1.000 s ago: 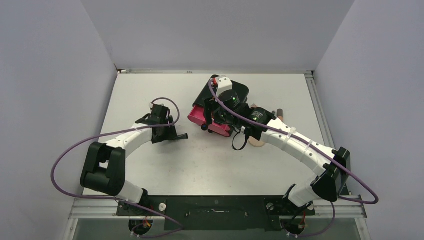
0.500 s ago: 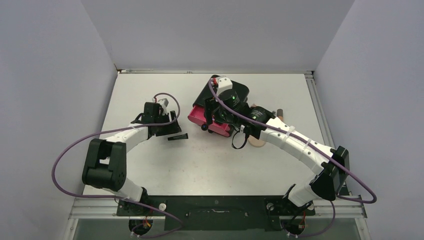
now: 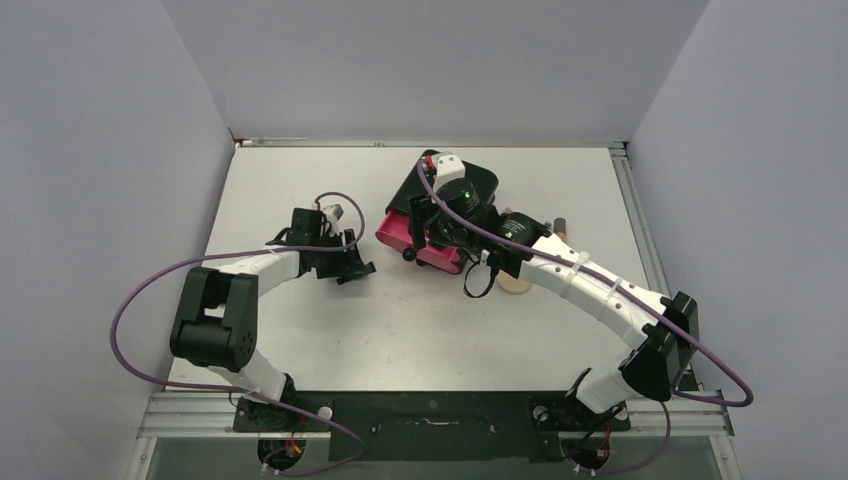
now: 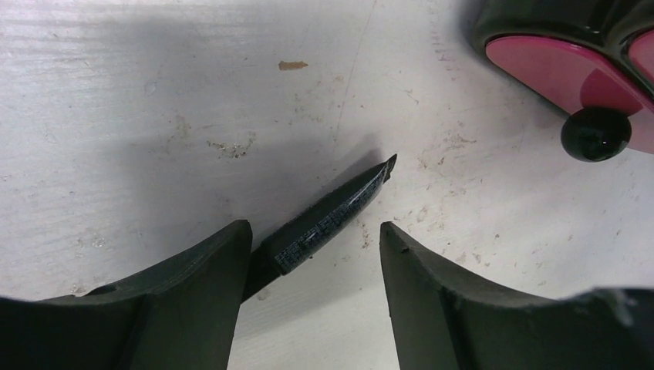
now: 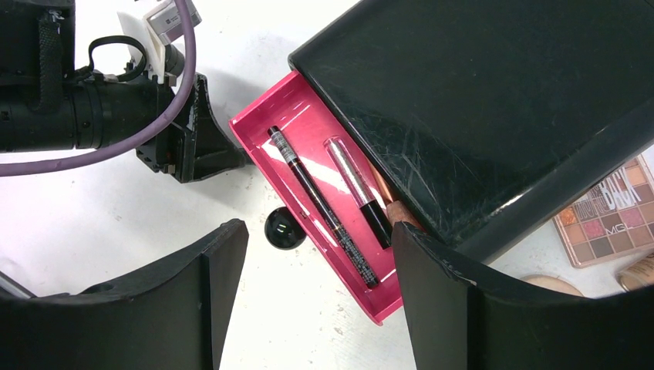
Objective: Organize the makeup
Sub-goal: Pick up the makeup from the center of the board.
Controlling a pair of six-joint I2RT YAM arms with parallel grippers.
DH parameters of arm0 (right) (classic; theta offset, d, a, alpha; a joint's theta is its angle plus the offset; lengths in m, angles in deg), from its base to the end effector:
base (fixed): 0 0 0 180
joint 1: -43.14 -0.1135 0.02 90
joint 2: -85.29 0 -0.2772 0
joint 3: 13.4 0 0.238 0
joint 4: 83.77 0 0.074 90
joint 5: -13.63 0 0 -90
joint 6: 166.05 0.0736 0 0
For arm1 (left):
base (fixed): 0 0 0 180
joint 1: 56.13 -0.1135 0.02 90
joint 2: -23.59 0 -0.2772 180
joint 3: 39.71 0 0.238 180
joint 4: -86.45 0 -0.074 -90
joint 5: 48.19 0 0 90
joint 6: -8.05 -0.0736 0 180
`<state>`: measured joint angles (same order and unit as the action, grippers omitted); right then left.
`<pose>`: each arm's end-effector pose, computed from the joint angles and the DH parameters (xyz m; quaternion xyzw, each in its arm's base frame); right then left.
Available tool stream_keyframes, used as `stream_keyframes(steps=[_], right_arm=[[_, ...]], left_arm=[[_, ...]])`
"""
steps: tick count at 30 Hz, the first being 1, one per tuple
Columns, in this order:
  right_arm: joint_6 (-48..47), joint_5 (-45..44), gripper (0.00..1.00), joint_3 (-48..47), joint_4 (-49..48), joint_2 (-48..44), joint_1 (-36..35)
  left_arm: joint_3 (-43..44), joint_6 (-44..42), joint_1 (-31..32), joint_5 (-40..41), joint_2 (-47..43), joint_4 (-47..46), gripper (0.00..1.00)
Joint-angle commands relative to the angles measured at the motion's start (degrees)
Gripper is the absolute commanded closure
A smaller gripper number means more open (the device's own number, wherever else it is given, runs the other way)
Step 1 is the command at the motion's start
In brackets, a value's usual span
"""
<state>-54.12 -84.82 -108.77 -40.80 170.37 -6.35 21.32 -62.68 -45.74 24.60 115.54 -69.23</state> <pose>0.2381 0.2621 0.3529 -0.1741 0.8583 0.2267 0.4261 0.3068 -0.0784 0.1497 -0.0285 0.9442 -0.2136 0.2490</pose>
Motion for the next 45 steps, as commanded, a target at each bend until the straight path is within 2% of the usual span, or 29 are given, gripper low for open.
stream_keyframes(steps=[1, 11, 18, 24, 31, 35, 38, 45], right_arm=[[-0.02, 0.43, 0.34, -1.27, -0.5, -0.86, 0.28], [0.29, 1.11, 0.34, -1.27, -0.14, -0.18, 0.35], [0.24, 1.24, 0.34, -1.15, -0.13, -0.01, 0.43], [0.21, 1.01, 0.34, -0.93, 0.04, -0.2, 0.55], [0.63, 0.35, 0.34, -0.58, 0.0, -0.32, 0.74], [0.74, 0.22, 0.35, -0.41, -0.02, -0.14, 0.72], [0.85, -0.35, 0.35, -0.43, 0.15, -0.09, 0.85], [1.61, -2.01, 0.33, 0.09, -0.63, -0.85, 1.22]], left_arm=[[0.11, 0.22, 0.67, 1.07, -1.63, 3.15, 0.43], [3.56, -1.15, 3.33, 8.59, -2.46, 11.72, 0.44], [3.99, -0.92, 3.99, 10.97, -1.44, 13.83, 0.55], [4.18, -0.81, 4.78, 11.84, -0.42, 13.72, 0.68], [3.69, -0.63, 4.9, 11.69, -0.29, 12.54, 0.76], [3.39, -0.35, 4.91, 12.2, -0.38, 12.34, 0.87], [2.64, 0.27, 4.82, 12.01, -2.76, 11.32, 0.95], [-0.82, 1.82, 1.48, 9.67, -14.0, 8.56, 1.0]])
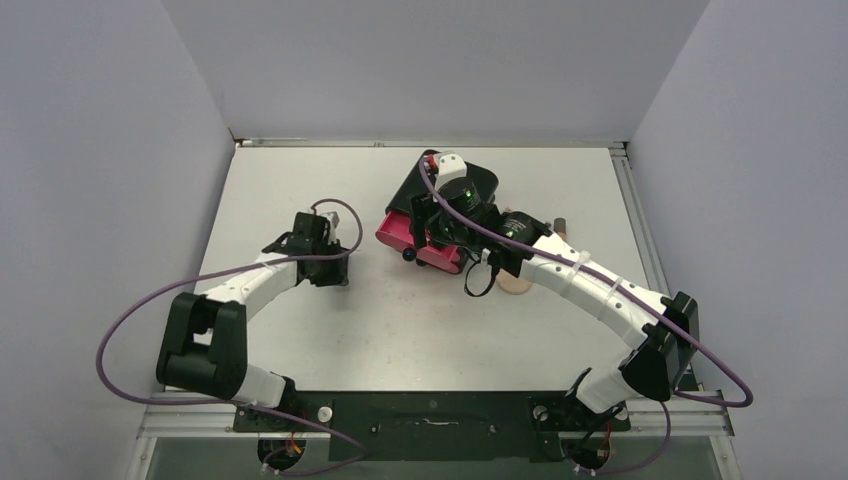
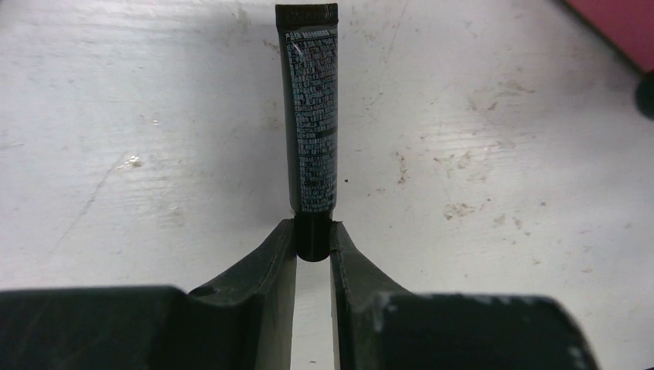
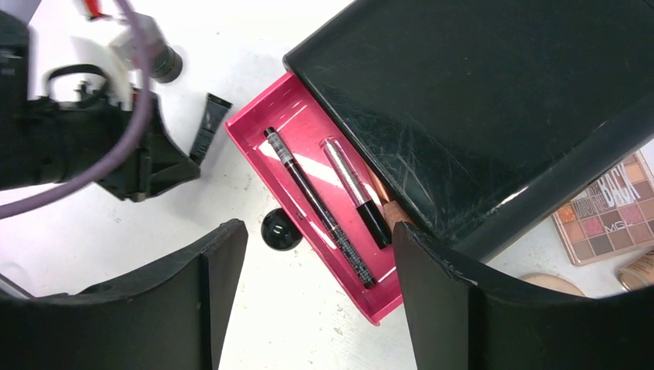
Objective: Organize the makeup
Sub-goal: Pick up the makeup from the center of the board.
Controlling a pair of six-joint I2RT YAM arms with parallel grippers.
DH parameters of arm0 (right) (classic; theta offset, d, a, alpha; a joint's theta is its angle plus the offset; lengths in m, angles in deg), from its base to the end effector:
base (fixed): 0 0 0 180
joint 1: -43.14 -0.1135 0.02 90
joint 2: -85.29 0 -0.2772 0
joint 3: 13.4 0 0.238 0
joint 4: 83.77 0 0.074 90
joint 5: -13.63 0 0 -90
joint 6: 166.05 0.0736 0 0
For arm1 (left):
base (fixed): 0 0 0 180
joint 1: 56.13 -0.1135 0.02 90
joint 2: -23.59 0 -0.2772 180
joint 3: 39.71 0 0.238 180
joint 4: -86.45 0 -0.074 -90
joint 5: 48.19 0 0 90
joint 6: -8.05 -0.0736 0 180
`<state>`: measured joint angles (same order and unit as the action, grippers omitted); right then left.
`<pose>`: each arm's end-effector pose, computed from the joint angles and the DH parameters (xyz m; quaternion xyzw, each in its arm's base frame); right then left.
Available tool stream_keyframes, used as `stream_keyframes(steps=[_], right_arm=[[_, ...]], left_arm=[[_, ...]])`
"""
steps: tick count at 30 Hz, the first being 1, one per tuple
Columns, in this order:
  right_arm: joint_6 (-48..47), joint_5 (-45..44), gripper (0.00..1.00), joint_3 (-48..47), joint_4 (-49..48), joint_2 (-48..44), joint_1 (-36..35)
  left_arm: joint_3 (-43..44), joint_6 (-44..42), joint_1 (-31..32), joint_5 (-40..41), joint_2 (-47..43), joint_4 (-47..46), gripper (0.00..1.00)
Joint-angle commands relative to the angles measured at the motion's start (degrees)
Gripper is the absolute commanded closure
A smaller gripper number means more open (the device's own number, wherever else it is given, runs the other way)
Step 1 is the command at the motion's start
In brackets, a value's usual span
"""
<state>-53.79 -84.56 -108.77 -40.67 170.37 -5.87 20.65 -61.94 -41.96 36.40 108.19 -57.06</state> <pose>0.2400 0.2602 0.3526 -0.1693 0.8599 0.2272 0.4245 0.2726 -0.0760 0.1633 -0.0373 0.9658 -0.1178 0.2278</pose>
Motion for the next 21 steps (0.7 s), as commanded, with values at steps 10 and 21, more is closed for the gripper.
stream_keyframes(steps=[10, 21], right_arm=[[3.29, -2.91, 0.31, 2.44, -4.56, -3.58, 1.52], [5.28, -0.21, 0.28, 8.93, -14.33, -9.71, 2.93]], left_arm=[[-0.44, 0.16, -6.44, -11.08, -16.59, -1.77, 1.0], [-4.44, -2.21, -6.44, -18.32, -27.57, -3.85, 1.0]])
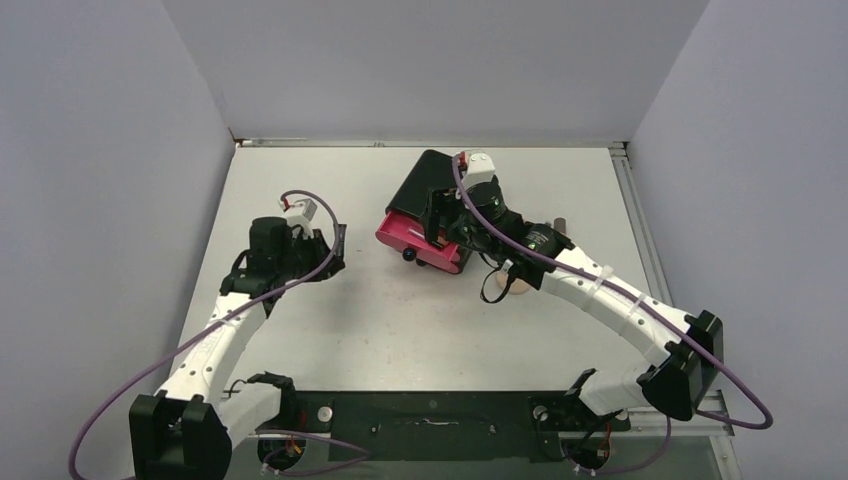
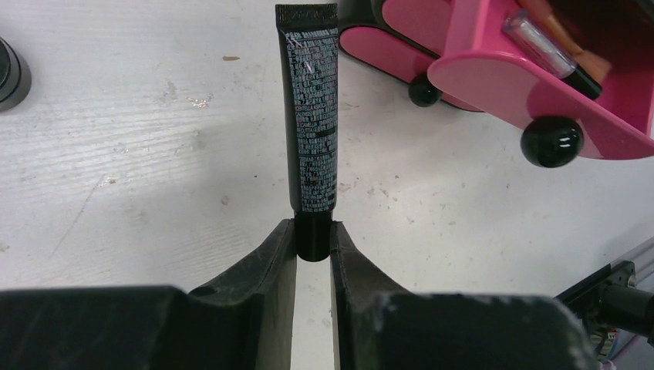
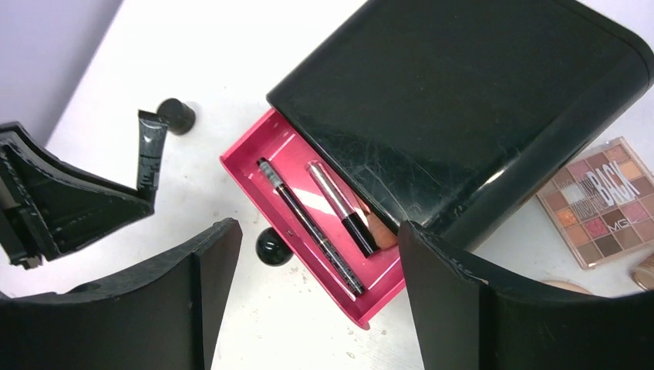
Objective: Organize the makeup
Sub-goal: Pick up the makeup from the center of the board, then place the makeup in the drawer.
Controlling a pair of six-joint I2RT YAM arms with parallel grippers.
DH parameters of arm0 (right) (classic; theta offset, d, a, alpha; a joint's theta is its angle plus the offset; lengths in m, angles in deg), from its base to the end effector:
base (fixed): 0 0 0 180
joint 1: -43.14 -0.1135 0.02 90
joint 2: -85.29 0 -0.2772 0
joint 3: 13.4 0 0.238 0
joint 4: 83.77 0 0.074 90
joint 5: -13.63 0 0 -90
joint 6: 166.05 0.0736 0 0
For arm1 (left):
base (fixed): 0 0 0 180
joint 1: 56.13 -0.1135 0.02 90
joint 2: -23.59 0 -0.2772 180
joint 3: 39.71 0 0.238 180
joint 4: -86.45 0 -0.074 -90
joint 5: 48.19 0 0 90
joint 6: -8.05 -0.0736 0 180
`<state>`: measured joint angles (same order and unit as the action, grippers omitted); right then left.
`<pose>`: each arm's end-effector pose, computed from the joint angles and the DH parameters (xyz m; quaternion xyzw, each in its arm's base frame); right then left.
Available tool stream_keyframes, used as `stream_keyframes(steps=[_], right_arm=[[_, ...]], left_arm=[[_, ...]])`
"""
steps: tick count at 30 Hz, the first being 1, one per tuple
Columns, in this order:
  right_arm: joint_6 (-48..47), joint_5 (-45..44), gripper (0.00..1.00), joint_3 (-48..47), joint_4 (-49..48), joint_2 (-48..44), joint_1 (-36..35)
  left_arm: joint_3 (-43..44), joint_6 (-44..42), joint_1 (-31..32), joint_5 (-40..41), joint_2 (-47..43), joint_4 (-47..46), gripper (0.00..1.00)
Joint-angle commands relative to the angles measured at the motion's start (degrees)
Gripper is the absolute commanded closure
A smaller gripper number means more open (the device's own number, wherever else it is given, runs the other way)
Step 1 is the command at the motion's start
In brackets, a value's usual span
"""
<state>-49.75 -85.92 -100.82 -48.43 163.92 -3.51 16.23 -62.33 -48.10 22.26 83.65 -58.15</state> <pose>0.2366 0.2328 0.3561 -0.1067 0.8420 0.2546 0.4635 0.2239 -0.0565 0.2454 -0.0180 0.8942 -0.2495 0.3713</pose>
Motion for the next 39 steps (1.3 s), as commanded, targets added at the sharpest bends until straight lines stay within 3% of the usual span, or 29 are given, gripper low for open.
stream_keyframes(steps=[1, 8, 14, 24, 39], right_arm=[[1.35, 1.64, 0.28, 1.01, -7.02, -3.31, 0.6], [1.83, 4.48, 0.29, 2.26, -10.66, -4.59, 0.6], [1.48, 9.86, 0.34, 9.45, -25.05, -9.96, 0.61], [1.89, 21.21, 0.43, 7.65, -26.58, -7.06, 0.1], [2.67, 26.09, 0.53, 5.45, -27.58, -3.57, -1.92]], left_arm=[[-0.15, -1.98, -0.3, -4.95, -3.85, -3.07, 1.0], [-1.79, 2.94, -0.32, -13.82, -8.54, -11.31, 1.0], [-3.14, 11.94, -0.25, -19.87, -9.81, -21.98, 0.99], [-5.47, 23.98, 0.61, -24.06, -9.52, -36.39, 0.99], [-5.75, 28.58, 6.25, -25.12, -8.11, -43.85, 0.99]])
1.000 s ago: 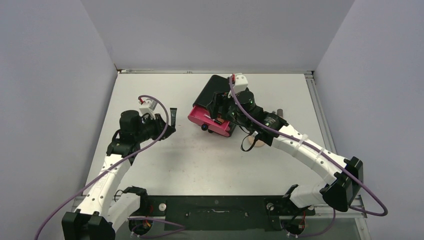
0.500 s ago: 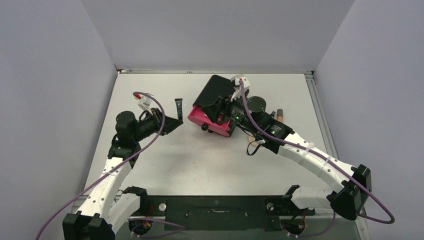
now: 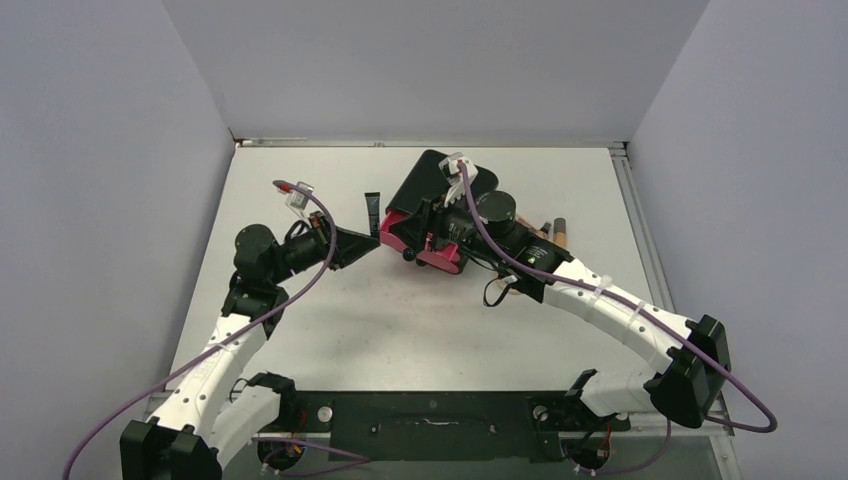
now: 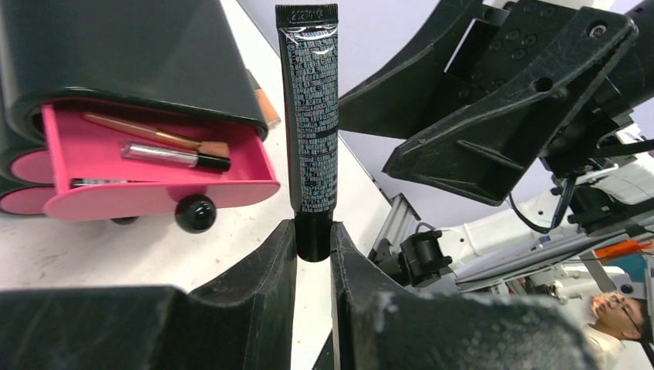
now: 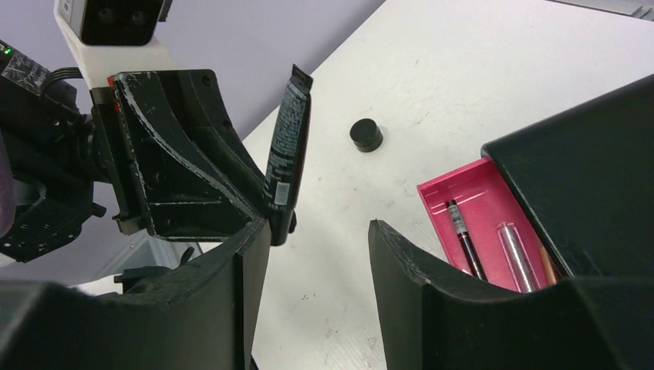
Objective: Organize the makeup
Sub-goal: Place the makeup in the drawer.
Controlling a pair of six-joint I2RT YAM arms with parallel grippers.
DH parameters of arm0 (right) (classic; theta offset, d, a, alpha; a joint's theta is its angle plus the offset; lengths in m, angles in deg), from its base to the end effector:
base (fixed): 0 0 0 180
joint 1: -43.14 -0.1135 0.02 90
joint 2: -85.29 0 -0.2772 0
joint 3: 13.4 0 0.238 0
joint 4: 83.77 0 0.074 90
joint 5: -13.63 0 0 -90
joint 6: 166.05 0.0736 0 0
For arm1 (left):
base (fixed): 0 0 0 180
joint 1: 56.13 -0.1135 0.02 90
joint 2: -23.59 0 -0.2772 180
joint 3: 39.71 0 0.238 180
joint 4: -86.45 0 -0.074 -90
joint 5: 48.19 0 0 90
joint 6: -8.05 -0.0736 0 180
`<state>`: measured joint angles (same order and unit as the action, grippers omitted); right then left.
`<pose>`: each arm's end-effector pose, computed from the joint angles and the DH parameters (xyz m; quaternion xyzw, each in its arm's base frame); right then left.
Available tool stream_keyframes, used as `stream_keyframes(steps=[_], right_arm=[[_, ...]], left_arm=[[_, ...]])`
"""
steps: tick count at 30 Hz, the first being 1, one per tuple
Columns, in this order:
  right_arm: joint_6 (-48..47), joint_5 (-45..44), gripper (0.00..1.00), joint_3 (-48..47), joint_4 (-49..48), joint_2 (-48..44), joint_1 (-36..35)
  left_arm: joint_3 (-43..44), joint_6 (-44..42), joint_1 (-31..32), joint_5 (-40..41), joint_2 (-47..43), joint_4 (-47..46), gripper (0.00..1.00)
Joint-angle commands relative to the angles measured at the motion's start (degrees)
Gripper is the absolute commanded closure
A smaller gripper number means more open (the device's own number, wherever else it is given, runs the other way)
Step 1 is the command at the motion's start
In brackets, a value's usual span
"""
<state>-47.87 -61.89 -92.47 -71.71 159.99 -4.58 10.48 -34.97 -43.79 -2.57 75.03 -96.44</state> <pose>0.2071 0.2551 0.3796 -0.2085 0.7220 0.4763 0.4565 0.1958 -0.0955 0.3287 0.0665 0.6967 -0.5573 0.4468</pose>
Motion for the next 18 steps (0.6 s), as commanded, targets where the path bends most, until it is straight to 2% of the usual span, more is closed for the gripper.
stream_keyframes(steps=[1, 18], right_arm=[[0.91, 2.12, 0.53, -3.14, -4.43, 0.58, -0.97], [3.03, 2.01, 0.69, -4.0, -4.75, 2.42, -1.48]], left_arm=[[0.12, 1.23, 2.43, -0.15, 0.77, -5.87, 0.98], [-1.5, 4.15, 4.53, -0.79, 1.65, -11.75, 0.98]])
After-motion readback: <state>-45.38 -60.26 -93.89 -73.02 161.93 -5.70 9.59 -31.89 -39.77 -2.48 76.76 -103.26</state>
